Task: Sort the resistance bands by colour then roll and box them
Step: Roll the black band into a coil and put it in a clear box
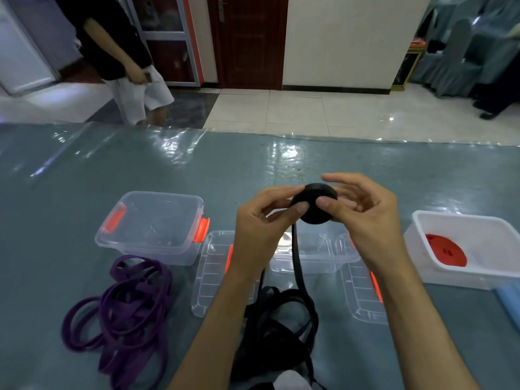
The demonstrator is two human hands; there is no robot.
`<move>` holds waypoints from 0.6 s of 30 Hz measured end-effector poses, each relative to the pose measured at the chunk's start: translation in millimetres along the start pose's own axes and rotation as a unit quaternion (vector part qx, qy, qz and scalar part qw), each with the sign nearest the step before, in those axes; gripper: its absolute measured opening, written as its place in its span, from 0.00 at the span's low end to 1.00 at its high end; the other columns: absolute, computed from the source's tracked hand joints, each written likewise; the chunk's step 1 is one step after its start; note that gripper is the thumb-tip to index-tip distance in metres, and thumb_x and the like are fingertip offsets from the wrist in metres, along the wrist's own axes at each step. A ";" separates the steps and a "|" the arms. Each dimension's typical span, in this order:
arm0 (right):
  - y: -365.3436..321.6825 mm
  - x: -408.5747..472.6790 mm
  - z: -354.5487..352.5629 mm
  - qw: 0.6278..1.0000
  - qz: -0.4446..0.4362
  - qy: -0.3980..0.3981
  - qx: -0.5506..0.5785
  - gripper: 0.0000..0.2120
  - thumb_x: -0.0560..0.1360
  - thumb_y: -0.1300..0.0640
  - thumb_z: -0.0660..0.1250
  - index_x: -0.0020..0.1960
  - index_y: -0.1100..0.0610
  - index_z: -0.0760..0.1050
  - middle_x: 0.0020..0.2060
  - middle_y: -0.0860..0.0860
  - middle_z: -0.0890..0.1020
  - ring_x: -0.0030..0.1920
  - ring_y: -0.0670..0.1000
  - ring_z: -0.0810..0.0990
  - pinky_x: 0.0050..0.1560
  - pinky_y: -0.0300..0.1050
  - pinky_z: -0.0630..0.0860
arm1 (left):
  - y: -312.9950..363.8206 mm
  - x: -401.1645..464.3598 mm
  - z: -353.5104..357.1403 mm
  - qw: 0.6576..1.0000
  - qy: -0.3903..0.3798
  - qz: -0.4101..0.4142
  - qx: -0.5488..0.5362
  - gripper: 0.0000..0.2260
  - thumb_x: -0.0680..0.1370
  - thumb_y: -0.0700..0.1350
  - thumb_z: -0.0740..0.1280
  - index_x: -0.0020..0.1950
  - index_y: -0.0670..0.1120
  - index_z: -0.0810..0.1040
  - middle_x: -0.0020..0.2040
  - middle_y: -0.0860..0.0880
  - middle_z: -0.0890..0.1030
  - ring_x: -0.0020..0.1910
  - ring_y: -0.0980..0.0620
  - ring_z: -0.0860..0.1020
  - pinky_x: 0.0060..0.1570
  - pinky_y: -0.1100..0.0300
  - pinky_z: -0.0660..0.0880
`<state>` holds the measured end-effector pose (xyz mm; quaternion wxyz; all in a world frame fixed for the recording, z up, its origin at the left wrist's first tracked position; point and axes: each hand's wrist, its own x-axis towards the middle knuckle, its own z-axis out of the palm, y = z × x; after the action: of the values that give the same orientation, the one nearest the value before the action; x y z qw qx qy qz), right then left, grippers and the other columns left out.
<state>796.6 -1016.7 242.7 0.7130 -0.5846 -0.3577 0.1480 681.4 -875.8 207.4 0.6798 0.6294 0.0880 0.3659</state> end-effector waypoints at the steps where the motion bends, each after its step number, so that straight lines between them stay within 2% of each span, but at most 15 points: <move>1: 1.5 -0.9 3.1 1.000 -0.004 0.012 0.016 0.13 0.72 0.54 0.81 0.55 0.48 0.86 0.48 0.53 0.89 0.49 0.54 0.89 0.48 0.43 0.84 | 0.5 2.1 -3.1 1.000 -0.014 -0.001 -0.009 0.14 0.77 0.34 0.76 0.62 0.42 0.86 0.57 0.42 0.87 0.56 0.46 0.86 0.56 0.60 0.81; 4: 6.0 -2.6 6.1 1.000 0.015 0.008 0.010 0.08 0.72 0.53 0.78 0.51 0.48 0.85 0.50 0.53 0.88 0.51 0.55 0.89 0.50 0.46 0.84 | 3.8 3.4 -10.8 0.999 -0.041 -0.002 0.009 0.15 0.77 0.35 0.76 0.63 0.43 0.85 0.56 0.43 0.87 0.55 0.49 0.86 0.56 0.61 0.81; 6: 7.2 -2.7 1.7 1.000 0.027 -0.012 -0.005 0.08 0.73 0.52 0.77 0.50 0.50 0.82 0.50 0.54 0.88 0.51 0.56 0.89 0.49 0.49 0.85 | 5.5 0.9 -11.0 1.000 -0.027 -0.001 0.011 0.14 0.75 0.35 0.78 0.59 0.44 0.87 0.53 0.46 0.88 0.51 0.51 0.86 0.54 0.61 0.81; 10: 0.7 -2.5 -2.3 0.997 0.053 -0.042 -0.022 0.15 0.73 0.49 0.80 0.47 0.55 0.77 0.48 0.56 0.88 0.43 0.60 0.90 0.41 0.49 0.86 | 4.2 -3.2 -9.7 1.000 -0.003 0.007 -0.023 0.10 0.74 0.33 0.78 0.53 0.42 0.87 0.49 0.46 0.89 0.51 0.48 0.88 0.53 0.61 0.82; 13: -0.3 -1.2 -2.2 0.999 0.017 -0.007 -0.049 0.09 0.74 0.54 0.79 0.51 0.50 0.82 0.44 0.52 0.87 0.40 0.54 0.89 0.39 0.45 0.85 | 1.5 -4.3 -10.6 1.000 -0.019 -0.008 -0.018 0.10 0.76 0.34 0.76 0.57 0.39 0.86 0.52 0.44 0.88 0.54 0.48 0.87 0.55 0.61 0.81; 15: 1.6 -1.2 -1.4 0.999 0.006 0.012 -0.051 0.10 0.76 0.59 0.77 0.54 0.47 0.84 0.44 0.52 0.87 0.41 0.50 0.88 0.40 0.42 0.84 | 1.1 -2.8 -12.6 0.999 -0.038 -0.004 0.006 0.13 0.78 0.35 0.74 0.62 0.38 0.85 0.56 0.42 0.87 0.57 0.48 0.86 0.58 0.60 0.80; 18: 4.4 -3.6 -1.6 0.999 0.036 -0.016 -0.030 0.04 0.77 0.60 0.76 0.48 0.52 0.82 0.44 0.53 0.89 0.43 0.52 0.89 0.40 0.41 0.83 | 1.8 0.2 -15.3 0.998 -0.046 0.029 0.041 0.12 0.79 0.35 0.73 0.62 0.41 0.85 0.55 0.44 0.86 0.57 0.46 0.86 0.58 0.58 0.81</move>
<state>796.1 -1018.9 237.2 0.6835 -0.6159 -0.3523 0.1715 672.0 -863.7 206.1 0.6459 0.6749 0.0531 0.3529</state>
